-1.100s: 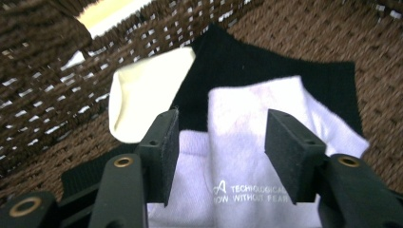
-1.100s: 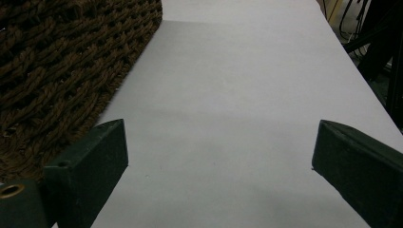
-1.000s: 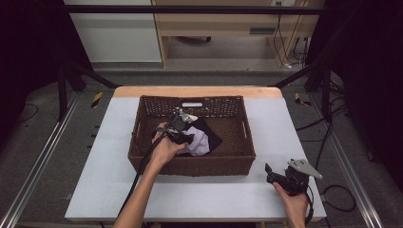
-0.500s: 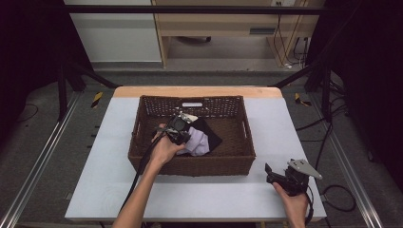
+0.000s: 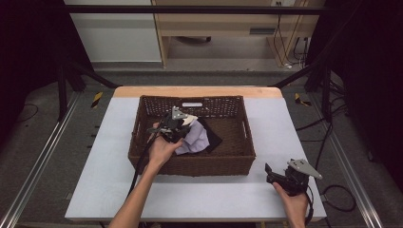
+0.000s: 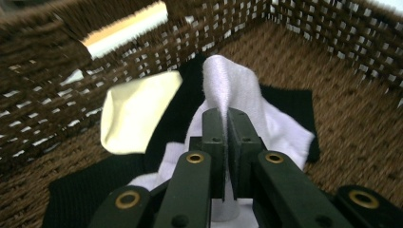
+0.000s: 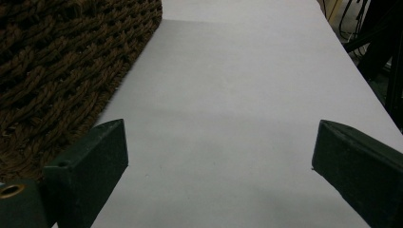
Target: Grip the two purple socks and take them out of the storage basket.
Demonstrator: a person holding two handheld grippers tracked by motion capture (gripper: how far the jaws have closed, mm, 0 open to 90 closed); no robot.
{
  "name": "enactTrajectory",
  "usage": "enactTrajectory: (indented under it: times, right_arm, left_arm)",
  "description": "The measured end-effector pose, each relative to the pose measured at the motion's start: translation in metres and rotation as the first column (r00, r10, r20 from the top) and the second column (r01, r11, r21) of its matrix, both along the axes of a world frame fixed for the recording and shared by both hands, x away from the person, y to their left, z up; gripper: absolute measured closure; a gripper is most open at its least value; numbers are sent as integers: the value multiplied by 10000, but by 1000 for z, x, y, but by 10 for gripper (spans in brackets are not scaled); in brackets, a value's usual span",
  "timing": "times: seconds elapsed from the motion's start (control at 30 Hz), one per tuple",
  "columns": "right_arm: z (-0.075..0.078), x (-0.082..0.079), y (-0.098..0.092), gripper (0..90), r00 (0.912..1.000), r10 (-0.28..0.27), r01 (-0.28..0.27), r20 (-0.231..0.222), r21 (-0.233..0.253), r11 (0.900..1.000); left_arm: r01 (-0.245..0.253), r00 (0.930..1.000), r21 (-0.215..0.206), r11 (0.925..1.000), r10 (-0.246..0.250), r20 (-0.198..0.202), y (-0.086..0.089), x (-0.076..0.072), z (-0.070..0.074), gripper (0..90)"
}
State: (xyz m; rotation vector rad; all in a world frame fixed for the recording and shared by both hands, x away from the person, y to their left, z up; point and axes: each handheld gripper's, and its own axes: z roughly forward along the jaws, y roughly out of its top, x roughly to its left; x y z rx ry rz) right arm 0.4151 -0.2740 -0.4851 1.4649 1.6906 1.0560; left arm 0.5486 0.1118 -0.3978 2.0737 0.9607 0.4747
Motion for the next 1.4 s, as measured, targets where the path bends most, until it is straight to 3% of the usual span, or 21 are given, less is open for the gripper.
enactTrajectory:
  times: [0.03,0.07,0.2,0.23,0.3,0.43,0.7,0.87,1.03,1.4]
  right_arm:
    - [0,0,0,51,10000,-5,5,-2,11,10000]
    - [0,0,0,51,10000,-5,5,-2,11,10000]
    - [0,0,0,51,10000,8,-8,-15,32,10000]
    - [0,0,0,51,10000,6,-6,-16,49,10000]
    - [0,0,0,50,10000,2,-2,-7,50,10000]
    - [0,0,0,50,10000,10,-10,-16,31,10000]
    - [0,0,0,50,10000,-18,18,1,34,10000]
    - [0,0,0,51,10000,-18,18,5,40,10000]
    - [0,0,0,50,10000,-17,17,-4,51,10000]
    - [0,0,0,51,10000,-37,37,23,61,10000]
  left_arm:
    - [-21,9999,-291,9996,24,102,2,0,3,863]
    - [-21,9999,-291,9996,24,102,2,0,3,863]
    - [-86,9998,-961,9953,103,178,6,0,8,865]
    - [-138,9995,-1309,9913,176,279,8,0,11,865]
    - [-150,9991,-1399,9901,204,374,9,-1,14,865]
    - [-99,9945,-2045,9788,310,1002,13,-9,33,865]
    - [255,9845,-2324,9723,159,1746,20,-30,66,865]
    - [302,9829,-2423,9697,152,1833,25,-40,73,866]
    - [651,9801,-2749,9593,-97,1981,34,-57,85,867]
    - [1291,9687,-2628,9562,-650,2396,49,-96,100,867]
